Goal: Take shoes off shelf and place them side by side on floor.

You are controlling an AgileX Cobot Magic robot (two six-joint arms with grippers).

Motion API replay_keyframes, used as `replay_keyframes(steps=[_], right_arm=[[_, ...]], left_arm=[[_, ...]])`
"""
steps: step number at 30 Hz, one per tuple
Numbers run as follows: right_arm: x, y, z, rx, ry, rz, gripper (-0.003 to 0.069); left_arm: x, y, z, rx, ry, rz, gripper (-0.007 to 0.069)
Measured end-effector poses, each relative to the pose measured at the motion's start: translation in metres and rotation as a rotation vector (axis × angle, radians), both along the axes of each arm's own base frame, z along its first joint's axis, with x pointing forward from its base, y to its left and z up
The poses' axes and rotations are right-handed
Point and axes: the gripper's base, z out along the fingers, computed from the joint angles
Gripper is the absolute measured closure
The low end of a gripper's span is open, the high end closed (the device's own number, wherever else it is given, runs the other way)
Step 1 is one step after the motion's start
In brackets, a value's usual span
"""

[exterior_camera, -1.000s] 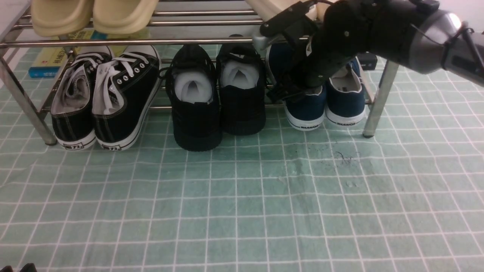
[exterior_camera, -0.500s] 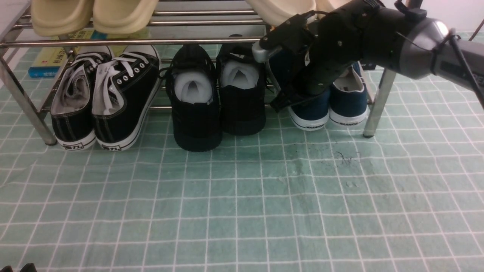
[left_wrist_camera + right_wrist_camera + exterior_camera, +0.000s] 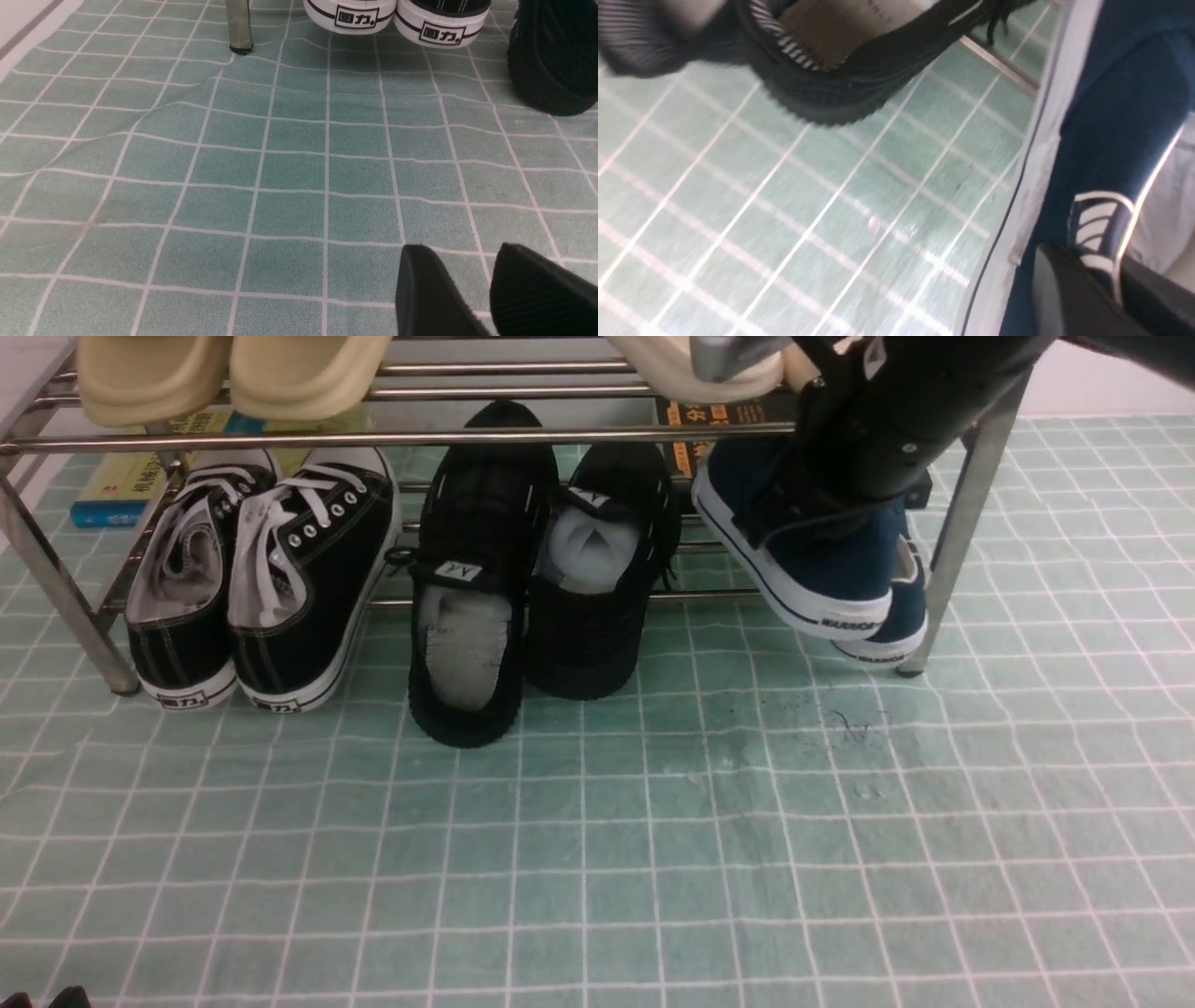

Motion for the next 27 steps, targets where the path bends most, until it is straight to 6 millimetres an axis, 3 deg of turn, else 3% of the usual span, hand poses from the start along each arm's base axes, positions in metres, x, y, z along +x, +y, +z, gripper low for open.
replay_keyframes(steps=[10, 18, 24, 27], right_arm=[[-0.026, -0.006, 0.018, 0.038, 0.094, 0.032, 0.0615], [-0.055, -0.005, 0.046, 0.177, 0.128, 0.118, 0.0615], [-0.087, -0.014, 0.081, 0.336, 0.121, 0.104, 0.0615], [-0.108, -0.020, 0.086, 0.349, 0.122, 0.095, 0.0615]], left_arm=[[0.000, 0.000, 0.000, 0.000, 0.000, 0.000, 0.0383], [0.000, 0.000, 0.000, 0.000, 0.000, 0.000, 0.0383], [0.000, 0.000, 0.000, 0.000, 0.000, 0.000, 0.0383], [0.000, 0.000, 0.000, 0.000, 0.000, 0.000, 0.0383]])
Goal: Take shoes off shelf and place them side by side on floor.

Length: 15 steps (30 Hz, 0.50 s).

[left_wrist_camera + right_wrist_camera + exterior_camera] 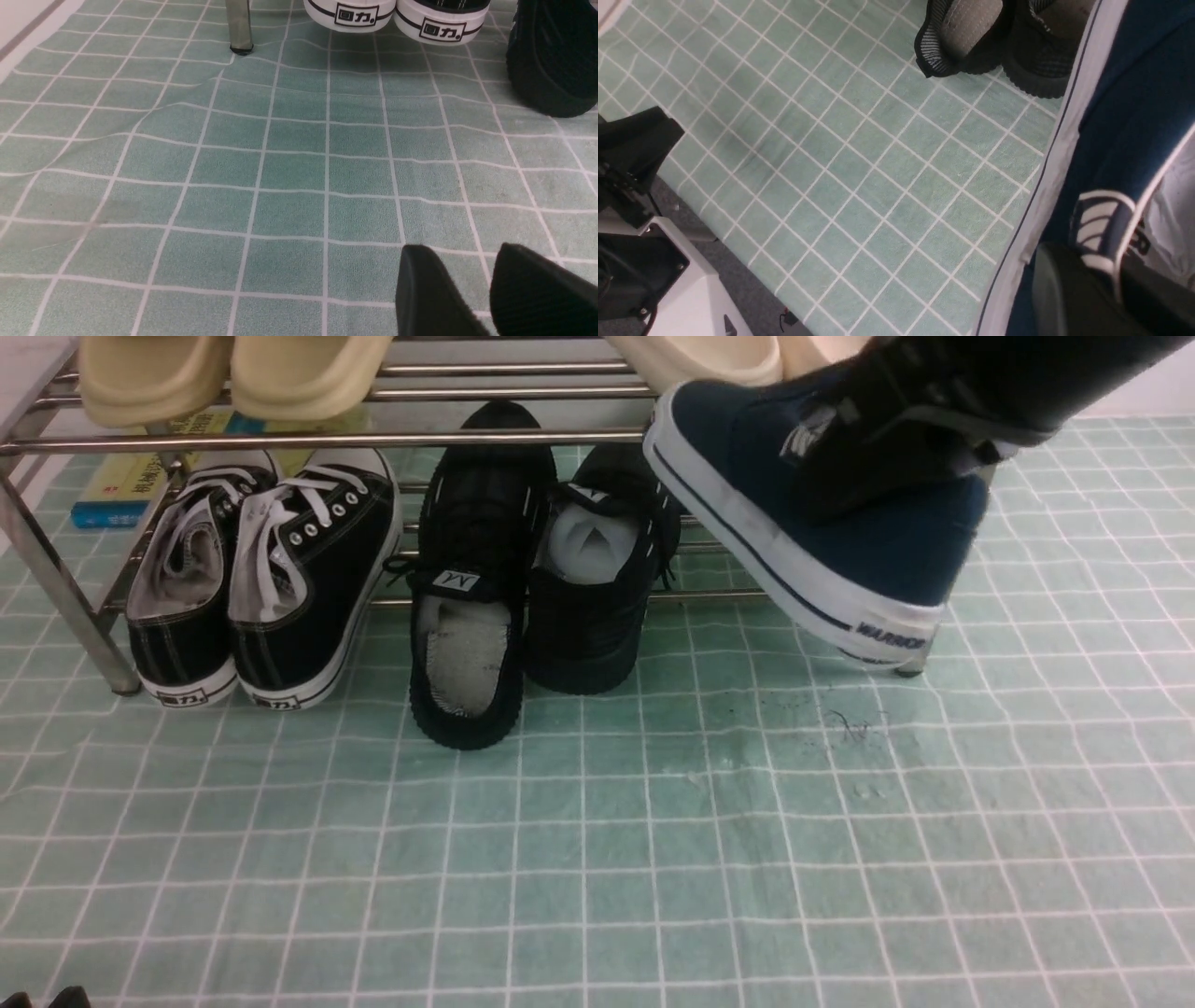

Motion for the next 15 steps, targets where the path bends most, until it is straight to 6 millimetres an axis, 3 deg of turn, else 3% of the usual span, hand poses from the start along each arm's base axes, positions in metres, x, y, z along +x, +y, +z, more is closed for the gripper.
replay_keyframes(steps=[3, 6, 10, 15], right_arm=[[-0.022, 0.002, -0.006, -0.012, 0.030, 0.018, 0.0616], [-0.042, 0.016, -0.026, -0.054, 0.096, 0.084, 0.0616], [-0.057, 0.037, -0.056, -0.137, 0.186, 0.137, 0.0616], [-0.059, 0.059, -0.087, -0.252, 0.252, 0.119, 0.0616]], left_arm=[[0.000, 0.000, 0.000, 0.000, 0.000, 0.000, 0.0383], [0.000, 0.000, 0.000, 0.000, 0.000, 0.000, 0.0383], [0.000, 0.000, 0.000, 0.000, 0.000, 0.000, 0.0383], [0.000, 0.000, 0.000, 0.000, 0.000, 0.000, 0.0383]])
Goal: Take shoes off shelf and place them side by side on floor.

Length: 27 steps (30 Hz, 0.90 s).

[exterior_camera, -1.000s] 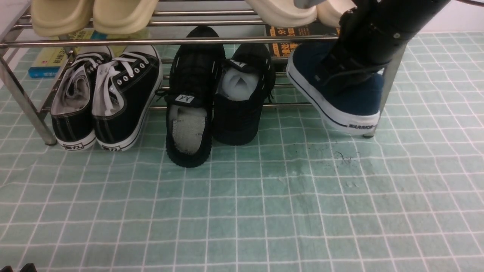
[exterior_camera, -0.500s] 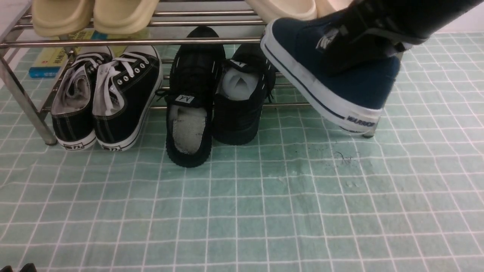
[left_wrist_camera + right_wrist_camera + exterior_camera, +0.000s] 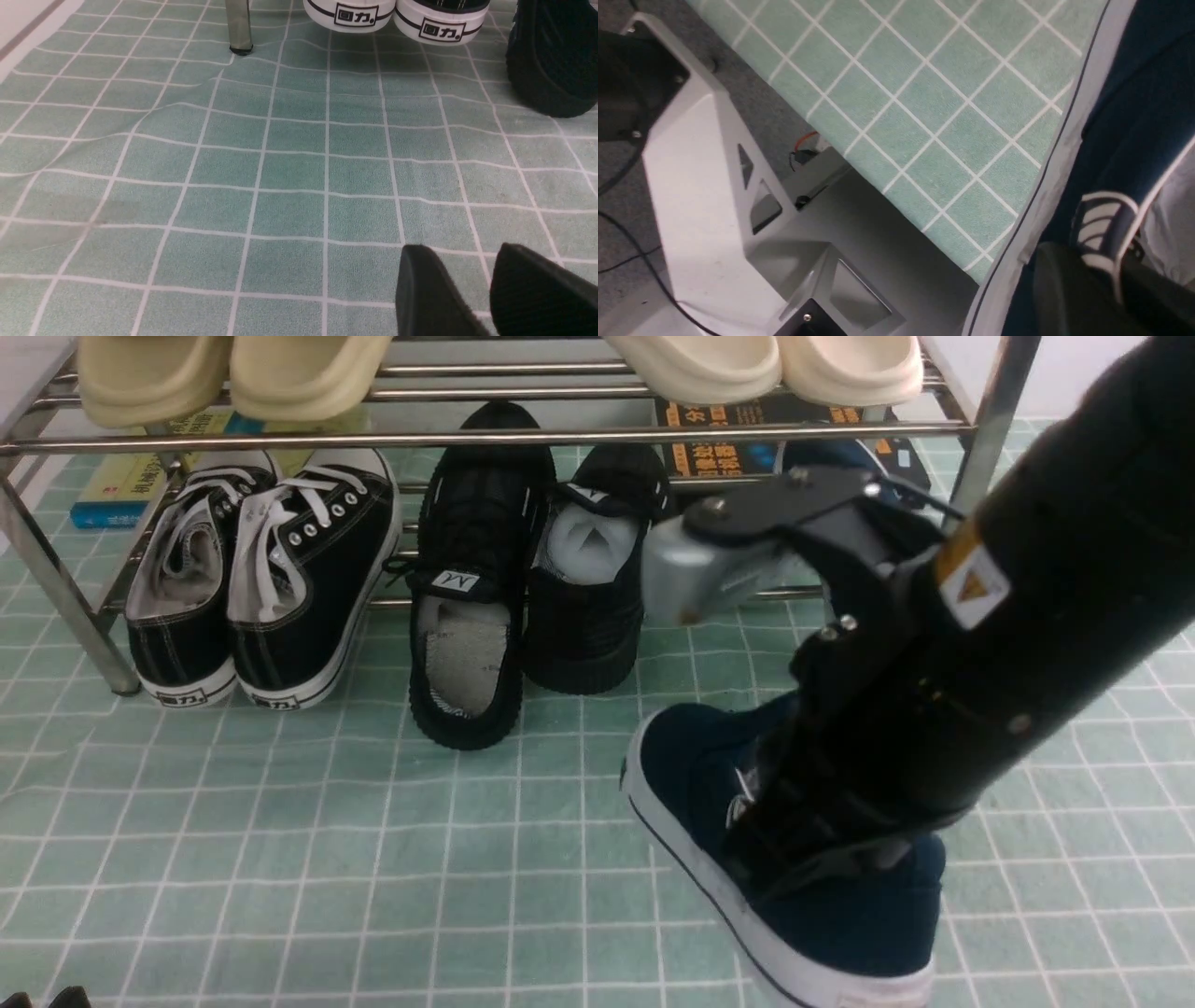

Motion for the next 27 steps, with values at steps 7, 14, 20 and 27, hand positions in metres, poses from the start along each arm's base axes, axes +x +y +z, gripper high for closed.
replay_keyframes(steps=[7, 14, 20, 27], right_arm=[[0.022, 0.019, -0.034, -0.107, -0.011, -0.093, 0.0616], [0.043, 0.039, -0.065, -0.120, -0.023, -0.155, 0.0616], [0.051, 0.047, -0.078, -0.114, -0.040, -0.167, 0.0616], [0.057, 0.048, -0.077, -0.096, -0.093, -0.193, 0.0615]], left_arm=[[0.000, 0.000, 0.000, 0.000, 0.000, 0.000, 0.0383], [0.000, 0.000, 0.000, 0.000, 0.000, 0.000, 0.0383], [0.000, 0.000, 0.000, 0.000, 0.000, 0.000, 0.0383], [0.000, 0.000, 0.000, 0.000, 0.000, 0.000, 0.0383]])
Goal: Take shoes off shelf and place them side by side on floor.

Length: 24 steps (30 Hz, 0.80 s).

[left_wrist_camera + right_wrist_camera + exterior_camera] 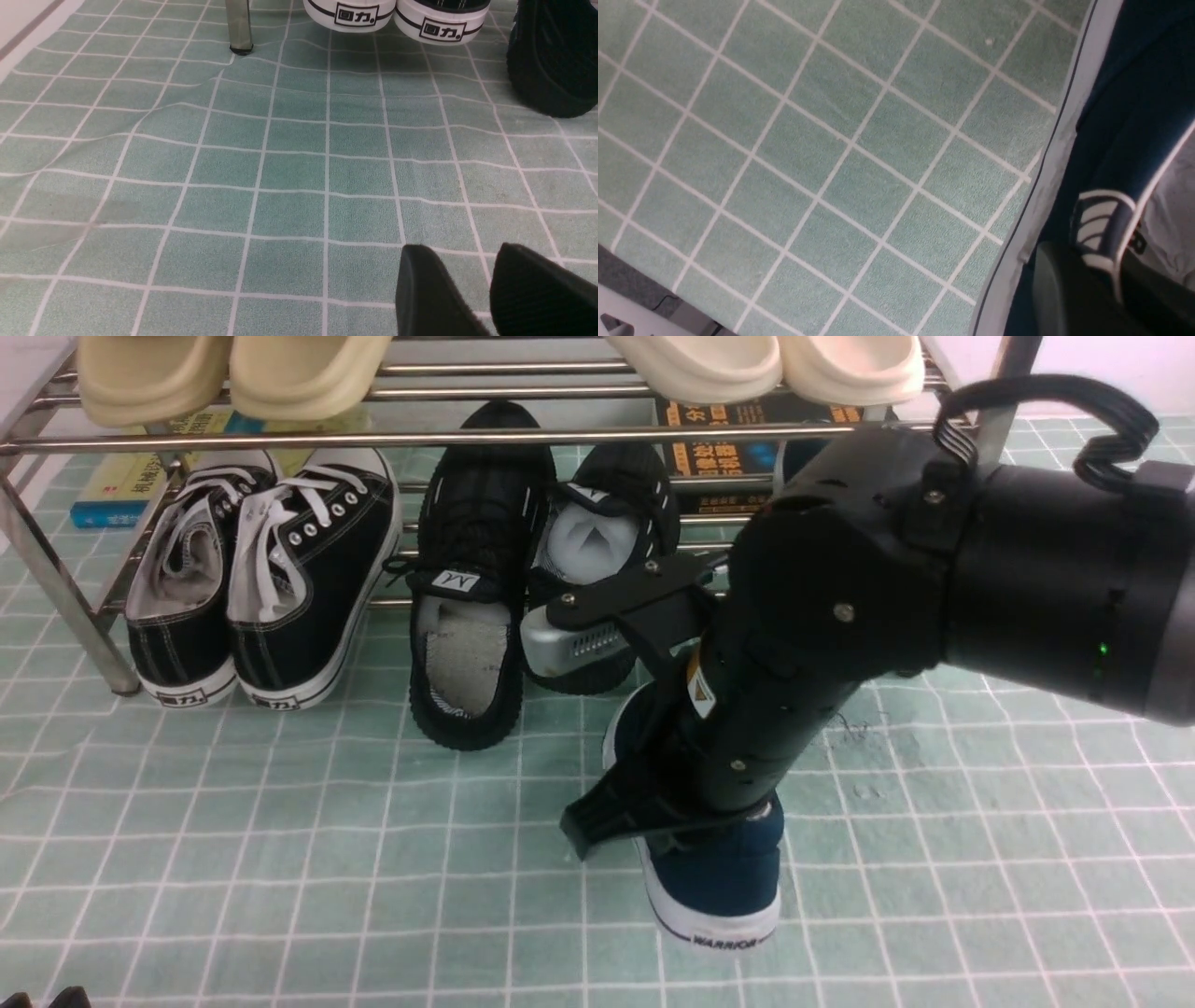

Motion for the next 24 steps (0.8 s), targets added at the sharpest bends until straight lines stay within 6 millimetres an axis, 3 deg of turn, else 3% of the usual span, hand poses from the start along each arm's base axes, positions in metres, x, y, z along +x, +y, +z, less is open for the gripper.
replay_keyframes(steps=[9, 14, 17, 22, 24], right_arm=[[0.011, -0.001, -0.012, -0.055, -0.034, -0.106, 0.0613], [0.019, 0.010, -0.042, -0.080, 0.011, -0.139, 0.0603], [0.020, 0.013, -0.048, -0.071, 0.031, -0.157, 0.0591], [0.018, 0.016, -0.050, -0.059, 0.070, -0.153, 0.0496], [0.016, 0.016, -0.041, -0.057, 0.063, -0.112, 0.0418]], left_arm=[[0.000, 0.000, 0.000, 0.001, 0.001, 0.000, 0.0383], [0.000, 0.000, 0.000, 0.001, 0.001, 0.000, 0.0383], [0.000, 0.000, 0.000, 0.001, 0.001, 0.000, 0.0383], [0.000, 0.000, 0.000, 0.001, 0.001, 0.000, 0.0383], [0.000, 0.000, 0.000, 0.001, 0.001, 0.000, 0.0383]])
